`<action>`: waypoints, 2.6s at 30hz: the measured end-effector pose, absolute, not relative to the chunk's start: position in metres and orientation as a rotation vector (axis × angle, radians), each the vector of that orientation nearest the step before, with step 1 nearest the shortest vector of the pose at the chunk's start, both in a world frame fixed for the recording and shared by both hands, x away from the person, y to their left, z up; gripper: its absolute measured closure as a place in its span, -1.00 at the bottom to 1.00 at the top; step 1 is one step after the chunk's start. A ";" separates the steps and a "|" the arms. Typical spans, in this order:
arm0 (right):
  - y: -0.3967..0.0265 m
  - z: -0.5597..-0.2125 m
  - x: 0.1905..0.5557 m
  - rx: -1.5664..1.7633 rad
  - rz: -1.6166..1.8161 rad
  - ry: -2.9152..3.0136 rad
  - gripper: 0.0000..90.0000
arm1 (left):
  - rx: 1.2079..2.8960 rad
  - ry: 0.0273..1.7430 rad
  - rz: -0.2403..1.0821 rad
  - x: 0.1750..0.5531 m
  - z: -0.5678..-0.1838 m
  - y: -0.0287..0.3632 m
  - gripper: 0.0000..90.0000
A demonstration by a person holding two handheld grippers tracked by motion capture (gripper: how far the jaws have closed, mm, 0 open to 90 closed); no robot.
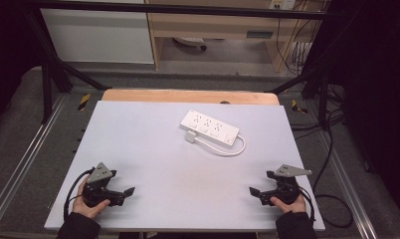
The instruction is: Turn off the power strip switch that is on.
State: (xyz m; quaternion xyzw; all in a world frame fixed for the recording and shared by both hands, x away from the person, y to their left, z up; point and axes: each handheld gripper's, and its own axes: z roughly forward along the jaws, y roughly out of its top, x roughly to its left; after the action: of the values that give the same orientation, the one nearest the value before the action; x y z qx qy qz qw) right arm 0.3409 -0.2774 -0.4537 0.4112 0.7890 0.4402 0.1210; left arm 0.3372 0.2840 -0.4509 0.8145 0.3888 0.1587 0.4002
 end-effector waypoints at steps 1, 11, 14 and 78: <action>-0.277 -0.454 0.341 1.203 1.288 2.304 -0.98 | 2.060 0.983 0.400 0.337 -0.451 0.284 -0.92; -0.276 -0.454 0.341 1.188 1.273 2.303 -0.98 | 2.071 0.989 0.405 0.336 -0.452 0.282 -0.92; -0.275 -0.454 0.341 1.190 1.268 2.302 -0.98 | 2.071 0.989 0.406 0.336 -0.452 0.283 -0.92; -0.245 -0.443 0.350 1.142 1.260 2.323 -0.98 | 2.059 0.992 0.433 0.335 -0.450 0.284 -0.90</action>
State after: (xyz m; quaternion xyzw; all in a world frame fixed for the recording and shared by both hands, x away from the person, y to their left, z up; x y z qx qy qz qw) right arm 0.3499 -0.2455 -0.4432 0.3933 0.8000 0.4340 0.1306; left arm 0.3353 0.2838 -0.4502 0.8125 0.3915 0.1709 0.3966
